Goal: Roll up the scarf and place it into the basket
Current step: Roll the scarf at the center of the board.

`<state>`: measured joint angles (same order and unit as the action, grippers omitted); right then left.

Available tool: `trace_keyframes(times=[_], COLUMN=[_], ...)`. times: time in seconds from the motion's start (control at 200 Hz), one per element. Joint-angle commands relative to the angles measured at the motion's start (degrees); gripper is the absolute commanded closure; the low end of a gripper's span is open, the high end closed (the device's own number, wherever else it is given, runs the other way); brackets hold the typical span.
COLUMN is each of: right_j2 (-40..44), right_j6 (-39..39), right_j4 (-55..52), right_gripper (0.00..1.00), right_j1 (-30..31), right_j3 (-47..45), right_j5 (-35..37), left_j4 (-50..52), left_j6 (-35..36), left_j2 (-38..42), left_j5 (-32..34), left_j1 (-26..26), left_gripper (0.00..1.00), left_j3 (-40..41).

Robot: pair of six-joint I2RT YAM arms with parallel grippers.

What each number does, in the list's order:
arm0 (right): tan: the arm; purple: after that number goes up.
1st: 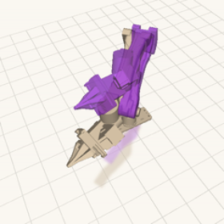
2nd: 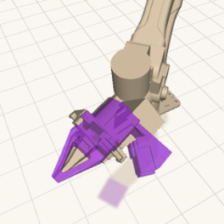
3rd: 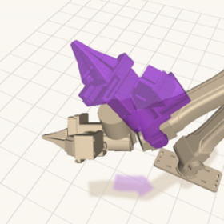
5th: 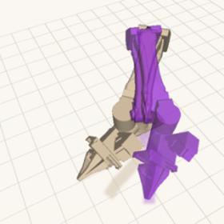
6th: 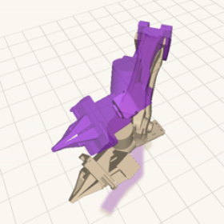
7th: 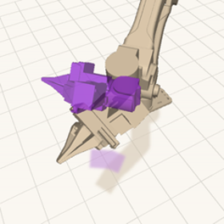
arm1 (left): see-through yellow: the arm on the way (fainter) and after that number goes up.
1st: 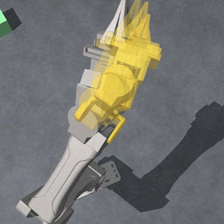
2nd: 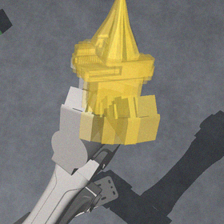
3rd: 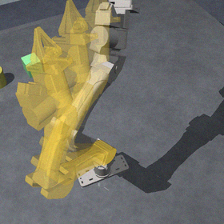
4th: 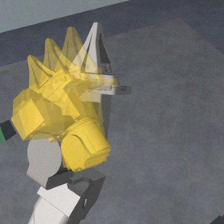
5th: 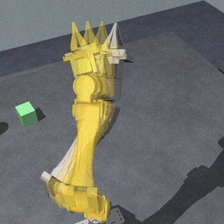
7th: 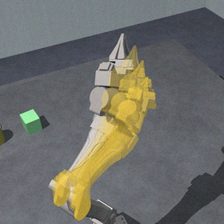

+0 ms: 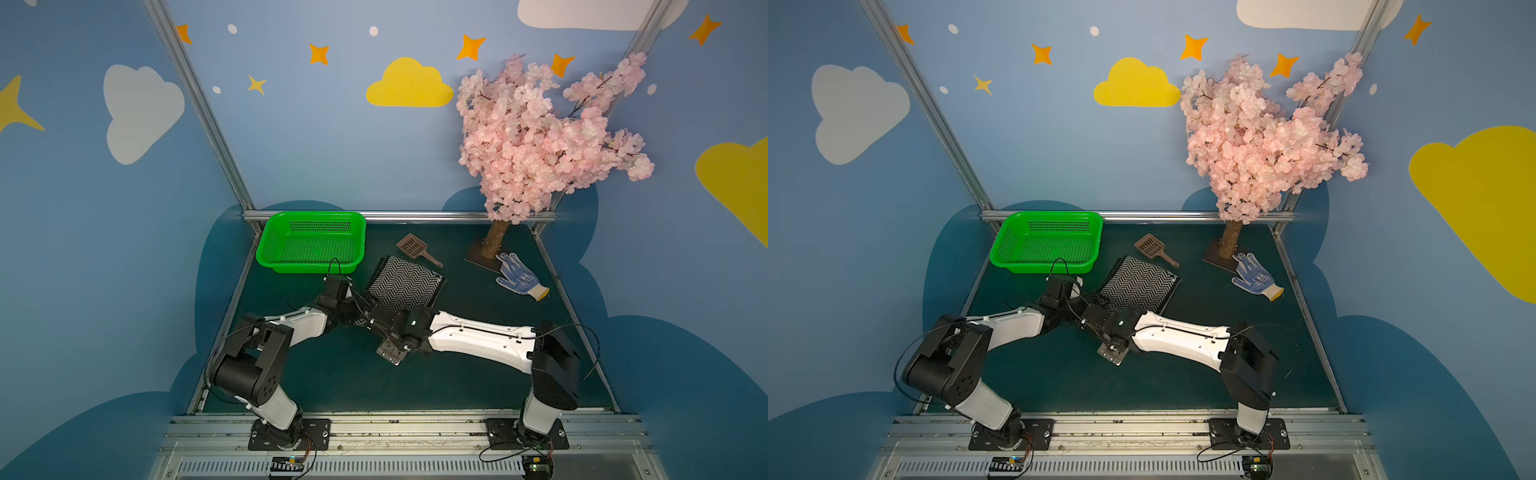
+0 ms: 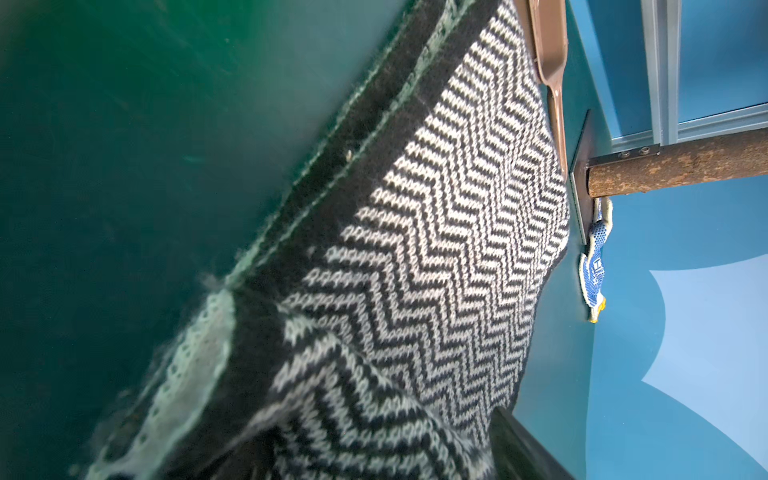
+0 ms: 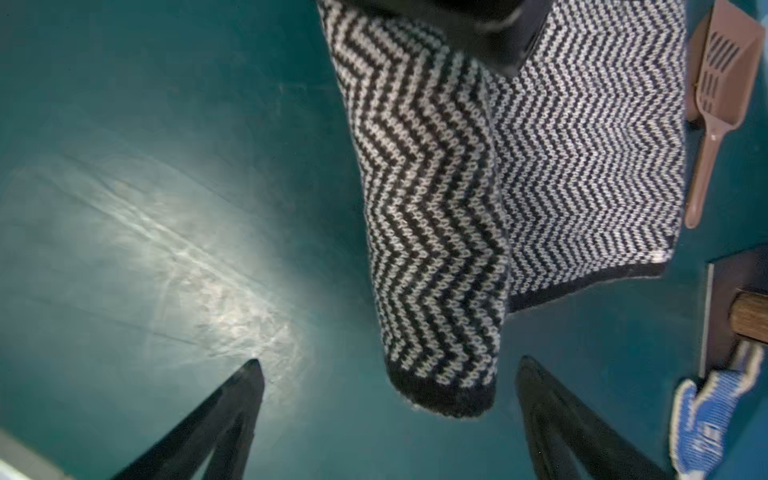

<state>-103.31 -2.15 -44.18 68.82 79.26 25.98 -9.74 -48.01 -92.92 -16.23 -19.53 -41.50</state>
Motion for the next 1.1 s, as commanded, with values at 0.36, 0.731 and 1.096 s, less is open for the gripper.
trace_keyframes(times=[0.36, 0.731, 1.096], right_j2=[-10.66, -13.16, -3.62], right_j6=[6.48, 6.15, 2.58], right_j4=[3.71, 6.48, 4.86], right_gripper=[0.21, 0.72, 0.89], right_j1=[-0.21, -6.63, -14.56], right_j3=[-1.60, -4.29, -2.22], right_j5=[8.56, -6.48, -44.20], left_j4=[6.57, 7.80, 13.07], left_j6=[-0.33, -0.32, 0.48], left_j2=[-2.25, 0.31, 12.57], left_j5=[-1.85, -3.91, -1.94], left_j1=[0.48, 4.09, 7.99], left_gripper=[0.18, 0.18, 0.15], left_j3=[0.51, 1.38, 2.52])
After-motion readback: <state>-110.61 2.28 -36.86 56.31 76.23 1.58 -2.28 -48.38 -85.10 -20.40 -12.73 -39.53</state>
